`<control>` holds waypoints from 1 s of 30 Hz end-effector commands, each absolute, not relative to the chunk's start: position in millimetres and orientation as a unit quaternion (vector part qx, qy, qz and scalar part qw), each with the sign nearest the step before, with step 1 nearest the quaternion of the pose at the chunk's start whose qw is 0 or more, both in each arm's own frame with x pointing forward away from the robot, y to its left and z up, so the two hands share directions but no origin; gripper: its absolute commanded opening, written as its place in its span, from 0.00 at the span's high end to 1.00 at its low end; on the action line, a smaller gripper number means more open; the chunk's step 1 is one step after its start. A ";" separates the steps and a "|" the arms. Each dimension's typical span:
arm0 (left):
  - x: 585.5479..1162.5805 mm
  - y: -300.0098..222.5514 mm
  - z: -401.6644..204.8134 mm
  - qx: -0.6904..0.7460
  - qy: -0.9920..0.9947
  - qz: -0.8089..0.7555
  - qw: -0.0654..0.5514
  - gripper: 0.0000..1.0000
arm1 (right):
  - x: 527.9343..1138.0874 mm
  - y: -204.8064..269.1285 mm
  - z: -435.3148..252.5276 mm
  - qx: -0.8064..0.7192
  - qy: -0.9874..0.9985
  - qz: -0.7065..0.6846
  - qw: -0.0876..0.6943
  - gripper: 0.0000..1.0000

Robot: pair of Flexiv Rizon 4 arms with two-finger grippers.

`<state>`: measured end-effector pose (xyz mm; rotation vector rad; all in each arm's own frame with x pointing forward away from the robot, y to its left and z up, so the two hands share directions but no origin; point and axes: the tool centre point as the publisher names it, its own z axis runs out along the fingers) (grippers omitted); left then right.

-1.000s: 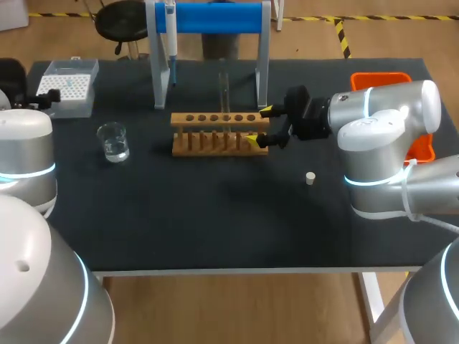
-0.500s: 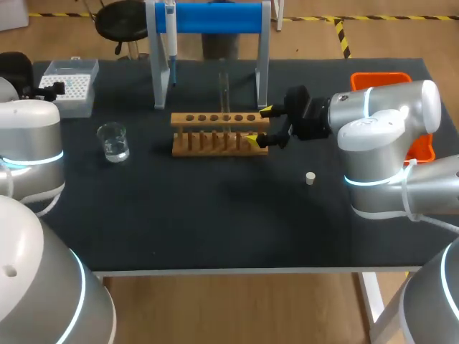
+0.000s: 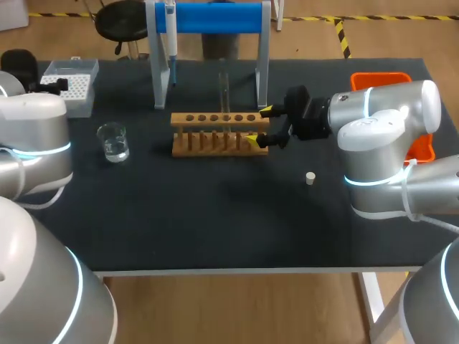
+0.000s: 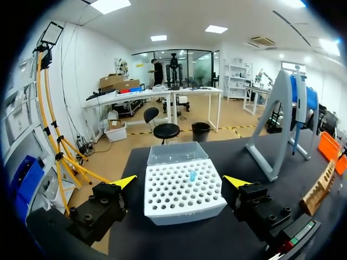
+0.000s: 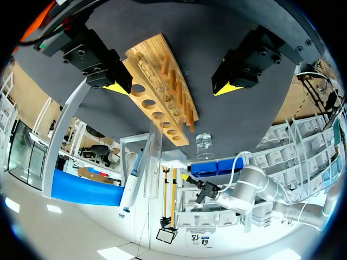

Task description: Invert the test tube, pick up the pipette, mount the tip to pipette, aspirate from beaker and dispense into the tube, eject the tip, return the pipette, and cap with the stopper.

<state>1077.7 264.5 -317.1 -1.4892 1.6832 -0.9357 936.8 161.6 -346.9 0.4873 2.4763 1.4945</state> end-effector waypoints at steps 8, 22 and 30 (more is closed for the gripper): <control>1098.3 265.6 -330.4 -0.573 0.652 -0.359 0.343 0.00 | 936.2 161.9 -347.7 0.166 0.839 0.507 0.105 0.00; 1105.3 257.8 -340.9 -0.570 0.655 -0.364 0.338 0.00 | 936.2 161.9 -347.7 0.166 0.839 0.507 0.105 0.00; 1110.0 253.7 -344.7 -0.566 0.665 -0.352 0.336 0.00 | 936.2 161.9 -347.7 0.166 0.839 0.507 0.105 0.00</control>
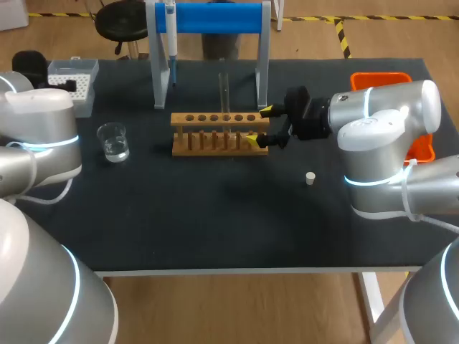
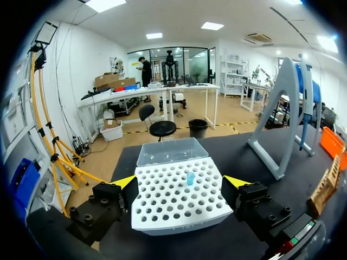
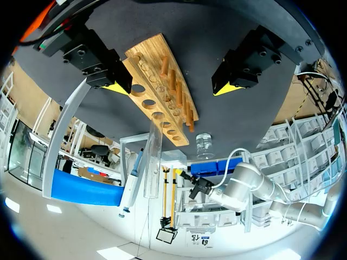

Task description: Invert the test tube, pick up the pipette, mount the tip to pipette, aspirate from beaker and dispense into the tube, eject the tip, return the pipette, and cap with the stopper.

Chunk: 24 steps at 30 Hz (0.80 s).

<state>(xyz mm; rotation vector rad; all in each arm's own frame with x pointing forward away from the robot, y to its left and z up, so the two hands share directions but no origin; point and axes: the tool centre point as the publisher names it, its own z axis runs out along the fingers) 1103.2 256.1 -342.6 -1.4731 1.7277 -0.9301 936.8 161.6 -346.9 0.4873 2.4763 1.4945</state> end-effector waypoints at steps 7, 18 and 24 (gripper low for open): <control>1113.9 250.1 -347.4 -0.561 0.674 -0.346 0.334 0.00 | 936.2 161.9 -347.7 0.166 0.839 0.507 0.105 0.00; 1118.1 246.0 -350.5 -0.563 0.675 -0.344 0.331 0.15 | 936.2 161.9 -347.7 0.166 0.839 0.507 0.105 0.00; 1121.8 243.7 -352.0 -0.564 0.675 -0.344 0.328 0.55 | 936.2 161.9 -347.7 0.166 0.839 0.507 0.105 0.00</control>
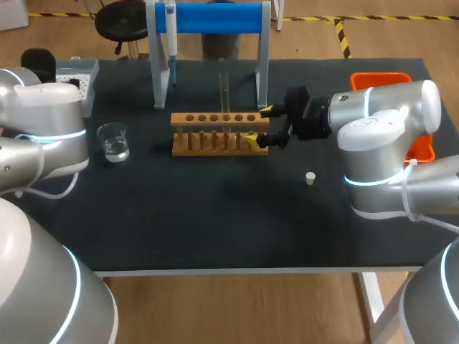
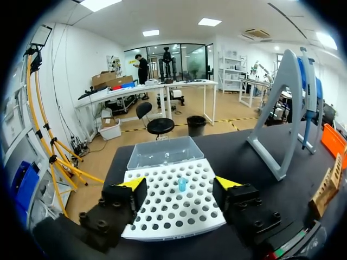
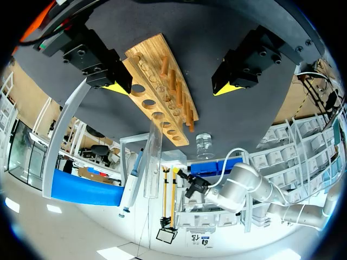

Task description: Invert the test tube, pick up the pipette, mount the tip to pipette, aspirate from beaker and dispense into the tube, eject the tip, return the pipette, and cap with the stopper.

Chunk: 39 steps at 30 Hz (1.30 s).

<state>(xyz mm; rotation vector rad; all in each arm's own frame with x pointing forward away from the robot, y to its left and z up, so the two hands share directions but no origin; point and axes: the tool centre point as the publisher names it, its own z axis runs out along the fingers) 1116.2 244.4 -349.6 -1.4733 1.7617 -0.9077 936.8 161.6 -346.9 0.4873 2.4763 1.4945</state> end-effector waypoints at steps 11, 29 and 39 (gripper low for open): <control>1127.2 241.4 -355.1 -0.568 0.674 -0.344 0.324 0.55 | 936.2 161.9 -347.7 0.166 0.839 0.507 0.105 0.00; 1135.9 241.5 -360.0 -0.570 0.676 -0.343 0.318 0.58 | 936.2 161.9 -347.7 0.166 0.839 0.507 0.105 0.00; 1140.6 241.7 -362.6 -0.569 0.677 -0.344 0.316 0.60 | 936.2 161.9 -347.7 0.166 0.839 0.507 0.105 0.00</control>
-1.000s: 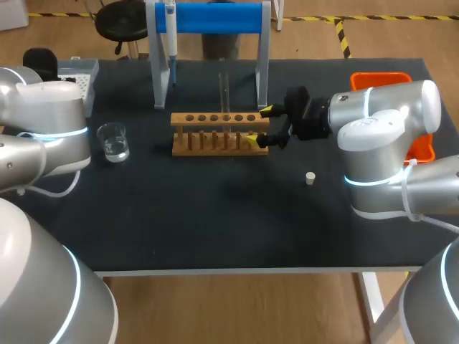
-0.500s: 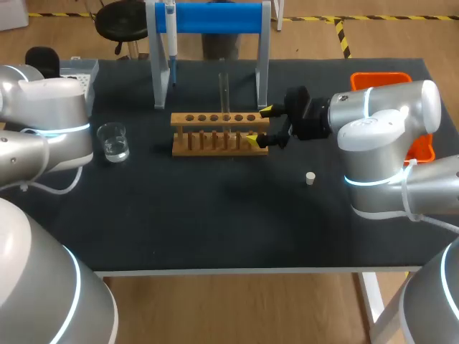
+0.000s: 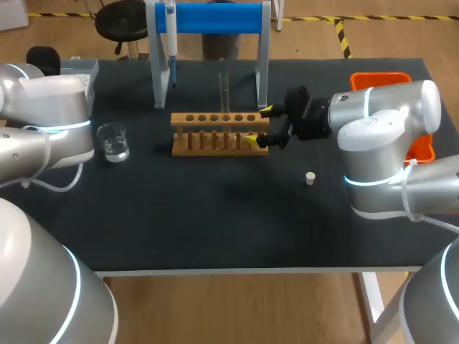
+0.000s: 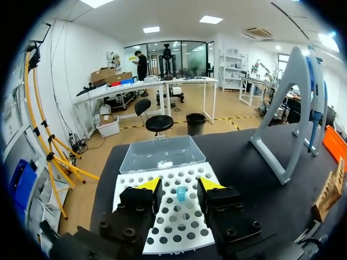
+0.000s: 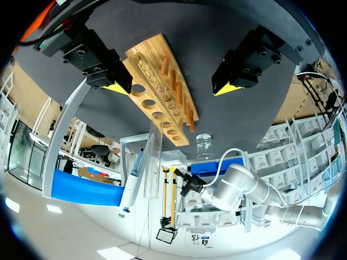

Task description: Invert the test tube, pick up the pipette, mount the tip to pipette, aspirate from beaker and dispense into the tube, eject the tip, return the pipette, and cap with the stopper.

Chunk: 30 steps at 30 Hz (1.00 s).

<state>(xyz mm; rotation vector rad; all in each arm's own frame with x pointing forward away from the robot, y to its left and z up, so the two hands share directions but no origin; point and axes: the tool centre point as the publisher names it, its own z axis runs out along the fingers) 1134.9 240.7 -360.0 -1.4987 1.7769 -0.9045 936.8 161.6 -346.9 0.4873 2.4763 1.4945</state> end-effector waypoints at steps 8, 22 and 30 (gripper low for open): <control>1142.5 241.7 -365.2 -0.570 0.678 -0.343 0.312 0.62 | 936.2 161.9 -347.7 0.166 0.839 0.507 0.105 0.00; 1141.9 243.4 -367.8 -0.573 0.678 -0.341 0.308 0.63 | 936.2 161.9 -347.7 0.166 0.839 0.507 0.105 0.00; 1141.5 243.9 -367.8 -0.573 0.678 -0.342 0.308 0.82 | 936.2 161.9 -347.7 0.166 0.839 0.507 0.105 0.00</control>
